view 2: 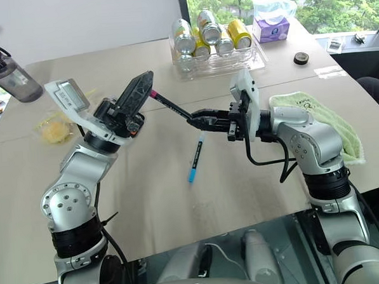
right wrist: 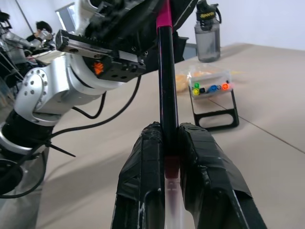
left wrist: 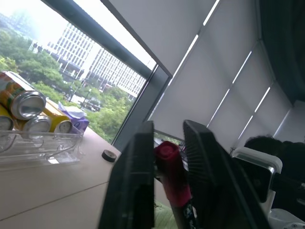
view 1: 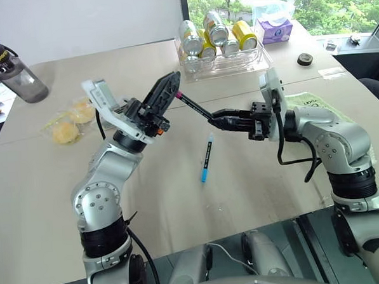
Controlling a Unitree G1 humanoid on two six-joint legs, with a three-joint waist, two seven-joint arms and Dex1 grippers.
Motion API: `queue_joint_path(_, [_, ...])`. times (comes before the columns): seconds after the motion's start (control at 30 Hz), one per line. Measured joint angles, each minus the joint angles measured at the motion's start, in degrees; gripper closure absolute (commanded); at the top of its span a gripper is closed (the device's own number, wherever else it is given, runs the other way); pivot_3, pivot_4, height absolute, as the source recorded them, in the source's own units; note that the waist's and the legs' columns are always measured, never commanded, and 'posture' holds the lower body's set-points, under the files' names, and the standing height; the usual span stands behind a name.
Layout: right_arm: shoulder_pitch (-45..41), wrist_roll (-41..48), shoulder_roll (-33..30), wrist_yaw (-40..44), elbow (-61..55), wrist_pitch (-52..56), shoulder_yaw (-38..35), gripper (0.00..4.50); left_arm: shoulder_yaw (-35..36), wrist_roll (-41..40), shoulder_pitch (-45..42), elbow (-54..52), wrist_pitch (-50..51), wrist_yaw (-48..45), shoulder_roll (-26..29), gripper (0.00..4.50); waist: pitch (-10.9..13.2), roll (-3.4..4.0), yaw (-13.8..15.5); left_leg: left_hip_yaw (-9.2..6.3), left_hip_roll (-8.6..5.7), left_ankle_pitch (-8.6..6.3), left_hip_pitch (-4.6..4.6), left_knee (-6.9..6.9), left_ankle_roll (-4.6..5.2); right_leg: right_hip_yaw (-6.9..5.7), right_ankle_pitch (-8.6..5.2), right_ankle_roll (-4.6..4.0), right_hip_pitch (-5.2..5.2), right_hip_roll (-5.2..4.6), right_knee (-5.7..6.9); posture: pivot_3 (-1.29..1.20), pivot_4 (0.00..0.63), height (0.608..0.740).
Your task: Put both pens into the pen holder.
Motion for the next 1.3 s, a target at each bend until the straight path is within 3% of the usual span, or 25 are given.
queue_joint_path(0.27, [-0.14, 0.38, 0.03, -1.26, 0.09, 0.17, -0.09, 0.65, -1.48, -0.68, -0.12, 0.1, -0.5, 0.4, 0.97, 4.5, 0.0, 0.0, -0.01, -0.01, 0.0, 0.0, 0.0, -0.01, 0.0, 0.0, 0.0, 0.0, 0.0, 0.01, 0.01, 0.0, 0.15, 0.739])
queue_joint_path(0.37, [-0.05, 1.07, -1.3, -1.46, 0.23, 1.35, -0.23, 0.65, -1.6, 1.17, -1.71, 0.36, -1.53, 0.7, 2.01, 4.5, 0.0, -0.01, 0.11, -0.01, -0.01, 0.0, -0.01, 0.0, 0.0, -0.01, 0.0, 0.0, -0.01, 0.01, 0.0, 0.0, 0.15, 0.739])
queue_joint_path(0.6, [5.6, -0.57, -11.49, -0.19, 4.26, -1.13, -6.35, 0.65, -3.33, 10.72, -5.9, -0.65, -3.5, 3.83, 8.8, 4.5, -0.01, -0.06, 0.39, 0.01, -0.06, 0.0, -0.02, -0.06, 0.0, 0.01, 0.0, 0.0, 0.0, -0.02, -0.06, 0.0, 0.15, 0.739])
queue_joint_path(0.67, [7.34, -0.43, -14.13, 1.42, 4.69, -2.32, -8.4, 0.65, -7.77, 18.86, -7.41, -0.63, -2.02, 5.52, 15.37, 4.5, 0.0, -0.07, 0.17, 0.04, -0.03, 0.0, 0.01, -0.11, 0.0, 0.04, 0.0, 0.0, 0.0, 0.02, -0.04, 0.0, 0.15, 0.739])
queue_joint_path(0.77, [9.32, 1.27, -15.46, 4.58, 6.16, -6.24, -14.05, 0.65, -16.31, 37.81, -10.67, 0.64, -4.22, 6.06, 27.18, 4.5, 0.01, -0.04, -0.08, 0.29, -0.02, 0.0, 0.12, -0.23, 0.01, 0.3, 0.0, 0.0, -0.01, 0.08, 0.0, 0.0, 0.15, 0.739])
queue_joint_path(0.97, [9.3, 5.59, -16.54, 8.76, 7.03, -7.12, -16.81, 0.65, -29.76, 69.88, -10.41, 3.7, -21.15, 4.86, 37.34, 4.5, 0.02, -0.04, 0.07, 0.3, 0.02, 0.0, 0.12, -0.28, 0.01, 0.33, 0.0, 0.0, -0.02, 0.05, -0.05, 0.0, 0.15, 0.739])
queue_joint_path(1.07, [9.29, 6.46, -16.9, 9.12, 7.03, -7.19, -17.06, 0.65, -33.88, 80.55, -9.33, 3.98, -22.16, 4.81, 36.87, 4.5, 0.03, -0.04, 0.35, 0.24, 0.01, -0.01, 0.04, -0.22, 0.02, 0.32, 0.0, 0.01, -0.03, 0.03, -0.08, 0.0, 0.15, 0.739])
queue_joint_path(1.17, [9.28, 6.62, -17.08, 9.12, 7.05, -7.38, -17.05, 0.65, -34.51, 86.3, -9.2, 3.95, -20.83, 4.35, 34.0, 4.5, 0.03, -0.05, 0.58, 0.19, 0.01, -0.01, 0.02, -0.21, 0.02, 0.3, 0.0, 0.01, -0.03, 0.02, -0.08, 0.0, 0.15, 0.739])
queue_joint_path(1.3, [9.03, 6.74, -16.96, 9.02, 7.05, -7.49, -16.89, 0.65, -34.1, 88.4, -6.4, 3.95, -18.0, 4.06, 28.76, 4.5, 0.04, -0.06, 0.59, 0.19, 0.01, -0.01, 0.01, -0.19, 0.02, 0.3, 0.0, 0.01, -0.04, 0.02, -0.06, 0.0, 0.15, 0.739])
